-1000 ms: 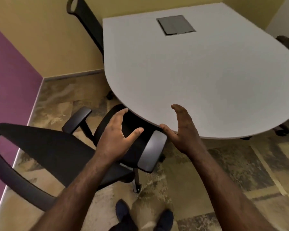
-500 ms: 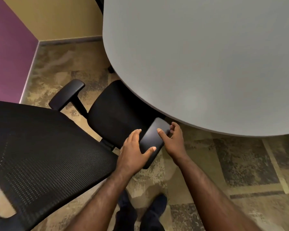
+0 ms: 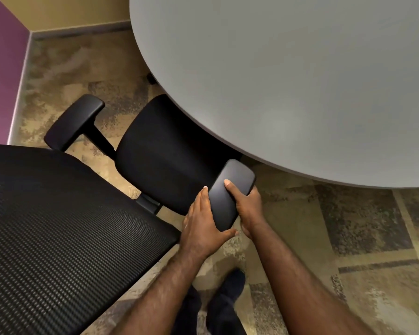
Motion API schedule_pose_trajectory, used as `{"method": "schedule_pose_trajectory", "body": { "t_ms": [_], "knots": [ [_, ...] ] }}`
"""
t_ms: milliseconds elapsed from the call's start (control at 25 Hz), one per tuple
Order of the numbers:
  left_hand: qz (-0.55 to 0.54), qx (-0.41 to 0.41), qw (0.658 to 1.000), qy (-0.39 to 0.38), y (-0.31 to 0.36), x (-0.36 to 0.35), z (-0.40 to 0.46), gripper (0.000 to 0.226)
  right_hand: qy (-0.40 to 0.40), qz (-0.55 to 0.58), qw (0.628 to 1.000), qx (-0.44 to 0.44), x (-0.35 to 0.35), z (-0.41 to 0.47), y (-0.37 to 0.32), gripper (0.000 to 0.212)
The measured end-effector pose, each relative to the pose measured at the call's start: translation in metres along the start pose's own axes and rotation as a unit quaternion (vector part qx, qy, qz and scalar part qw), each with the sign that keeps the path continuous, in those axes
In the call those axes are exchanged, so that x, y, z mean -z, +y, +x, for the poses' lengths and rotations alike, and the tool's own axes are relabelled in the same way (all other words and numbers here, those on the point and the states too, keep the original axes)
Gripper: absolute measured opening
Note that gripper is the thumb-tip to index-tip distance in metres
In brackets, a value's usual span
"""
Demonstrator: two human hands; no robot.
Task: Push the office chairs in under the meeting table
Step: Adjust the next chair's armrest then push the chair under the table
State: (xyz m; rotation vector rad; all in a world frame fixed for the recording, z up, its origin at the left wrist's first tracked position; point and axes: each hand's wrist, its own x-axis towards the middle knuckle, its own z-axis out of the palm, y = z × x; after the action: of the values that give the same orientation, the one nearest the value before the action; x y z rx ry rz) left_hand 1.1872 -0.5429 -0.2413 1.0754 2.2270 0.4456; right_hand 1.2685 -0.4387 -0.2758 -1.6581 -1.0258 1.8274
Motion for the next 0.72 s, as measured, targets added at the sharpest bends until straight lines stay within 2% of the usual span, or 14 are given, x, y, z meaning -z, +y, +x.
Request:
{"method": "schedule_pose_trajectory", "body": {
  "t_ms": [200, 440, 720],
  "knots": [
    [-0.004, -0.003, 1.0, 0.004, -0.002, -0.005, 0.006, 0.128, 0.024, 0.02, 0.999, 0.002, -0.004, 0.005, 0.007, 0.053],
    [-0.004, 0.01, 1.0, -0.012, -0.011, -0.015, 0.012, 0.126, 0.045, 0.0, 0.999, -0.016, -0.008, 0.013, 0.023, 0.056],
    [0.001, 0.019, 1.0, -0.02, -0.025, -0.035, 0.023, 0.128, 0.056, 0.027, 0.998, -0.033, -0.012, 0.026, 0.044, 0.053]
  ]
}}
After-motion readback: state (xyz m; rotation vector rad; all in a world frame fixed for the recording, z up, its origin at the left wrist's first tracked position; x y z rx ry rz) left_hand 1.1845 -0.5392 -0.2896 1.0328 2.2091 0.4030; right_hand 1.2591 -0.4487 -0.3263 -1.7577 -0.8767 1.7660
